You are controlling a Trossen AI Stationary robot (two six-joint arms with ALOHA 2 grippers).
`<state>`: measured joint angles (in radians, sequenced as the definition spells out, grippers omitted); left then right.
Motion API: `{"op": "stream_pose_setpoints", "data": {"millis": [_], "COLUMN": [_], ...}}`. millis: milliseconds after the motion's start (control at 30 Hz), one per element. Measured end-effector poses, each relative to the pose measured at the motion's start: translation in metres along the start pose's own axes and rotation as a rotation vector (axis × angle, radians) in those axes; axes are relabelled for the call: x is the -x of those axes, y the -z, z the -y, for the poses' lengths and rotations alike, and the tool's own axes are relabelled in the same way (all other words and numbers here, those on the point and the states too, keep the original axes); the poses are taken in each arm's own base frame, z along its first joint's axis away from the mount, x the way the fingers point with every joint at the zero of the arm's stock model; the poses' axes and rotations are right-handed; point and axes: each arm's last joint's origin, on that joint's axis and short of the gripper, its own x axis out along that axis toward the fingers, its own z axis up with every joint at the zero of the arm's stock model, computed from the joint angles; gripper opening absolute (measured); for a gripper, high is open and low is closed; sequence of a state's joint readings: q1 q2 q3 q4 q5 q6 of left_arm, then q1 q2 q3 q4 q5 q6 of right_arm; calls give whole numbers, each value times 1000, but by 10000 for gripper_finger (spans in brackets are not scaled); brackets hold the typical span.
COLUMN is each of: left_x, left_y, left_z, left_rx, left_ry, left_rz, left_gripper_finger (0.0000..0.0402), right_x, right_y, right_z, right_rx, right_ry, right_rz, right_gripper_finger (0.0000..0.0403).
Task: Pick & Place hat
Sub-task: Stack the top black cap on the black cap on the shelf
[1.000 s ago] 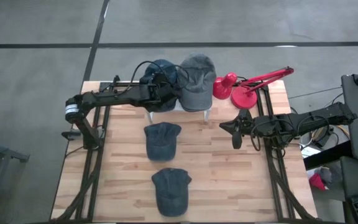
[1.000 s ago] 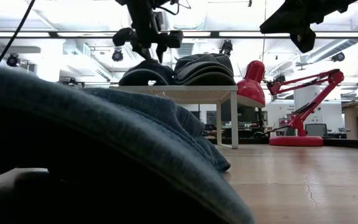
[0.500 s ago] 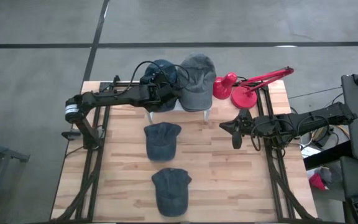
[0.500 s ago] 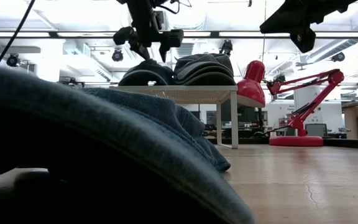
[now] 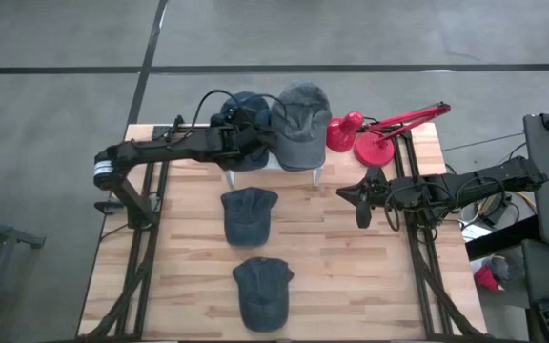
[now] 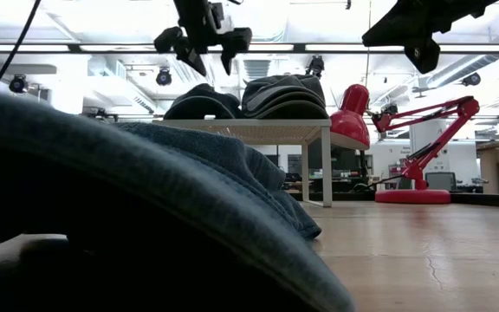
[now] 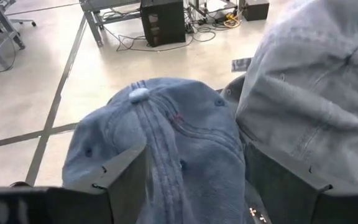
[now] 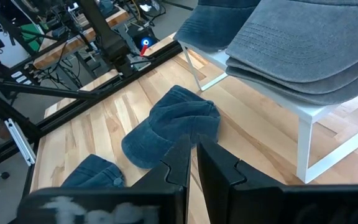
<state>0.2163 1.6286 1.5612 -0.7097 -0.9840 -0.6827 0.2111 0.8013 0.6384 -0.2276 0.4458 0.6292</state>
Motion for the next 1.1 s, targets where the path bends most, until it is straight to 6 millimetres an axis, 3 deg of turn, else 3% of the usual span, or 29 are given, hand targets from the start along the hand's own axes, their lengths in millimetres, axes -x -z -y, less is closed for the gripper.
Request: {"op": "stream_pose_setpoints", "data": {"millis": [333,600,833,1100], "left_x": [17,43,73,102], "left_y": [-12,-13,-1,23], "left_z": [-10,-15,-26,-24], "left_rx": [-20,-195,-228,-113], "left_ry": [35,140,354,499], "left_rz": [24,0,-207,-497], "left_gripper_finger": [279,278,278,277], "right_x": [0,0,0,0], "right_y": [0,0,0,0], "right_z": [0,0,0,0], "right_rx": [-8,-7,-7,-7], "right_ry": [0,0,1,1], "right_rz": [0,0,-1,-1], "right_gripper_finger": [27,27,27,27]}}
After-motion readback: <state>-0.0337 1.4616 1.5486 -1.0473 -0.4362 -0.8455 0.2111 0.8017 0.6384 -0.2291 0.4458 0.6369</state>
